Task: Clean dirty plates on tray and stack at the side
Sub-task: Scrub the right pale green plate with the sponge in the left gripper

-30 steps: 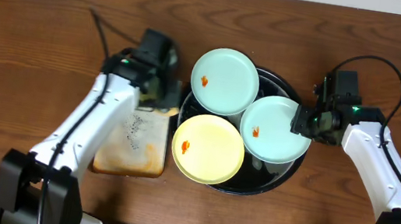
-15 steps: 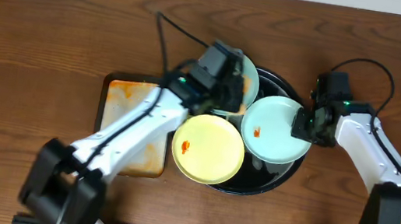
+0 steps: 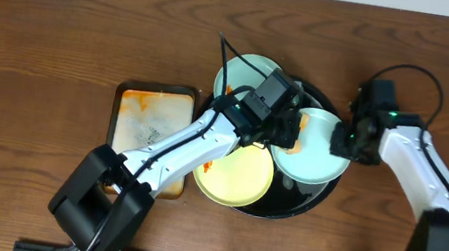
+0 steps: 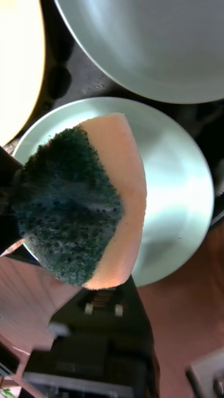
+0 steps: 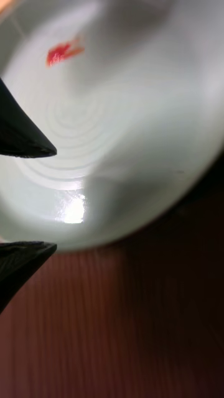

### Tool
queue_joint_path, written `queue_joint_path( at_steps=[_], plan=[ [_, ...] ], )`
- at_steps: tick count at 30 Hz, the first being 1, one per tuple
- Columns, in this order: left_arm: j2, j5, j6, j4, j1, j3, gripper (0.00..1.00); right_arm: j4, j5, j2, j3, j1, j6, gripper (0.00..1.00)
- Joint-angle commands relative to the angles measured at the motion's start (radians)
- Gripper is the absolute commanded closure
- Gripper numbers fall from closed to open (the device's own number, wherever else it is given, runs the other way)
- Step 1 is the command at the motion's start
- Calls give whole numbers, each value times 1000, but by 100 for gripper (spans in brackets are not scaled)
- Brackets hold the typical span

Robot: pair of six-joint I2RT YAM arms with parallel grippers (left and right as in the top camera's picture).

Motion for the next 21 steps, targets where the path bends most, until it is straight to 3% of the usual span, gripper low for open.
queue_joint_path(
  at_steps=[1, 16, 21],
  plan=[
    [8, 6, -23, 26, -14, 16, 93, -16, 6, -65, 33, -57, -10, 58],
    [63, -65, -27, 41, -37, 16, 93, 33, -135, 80, 8, -105, -91, 69],
    [114, -61, -27, 63, -59, 16, 93, 36, -138, 116, 8, -105, -91, 79]
  ],
)
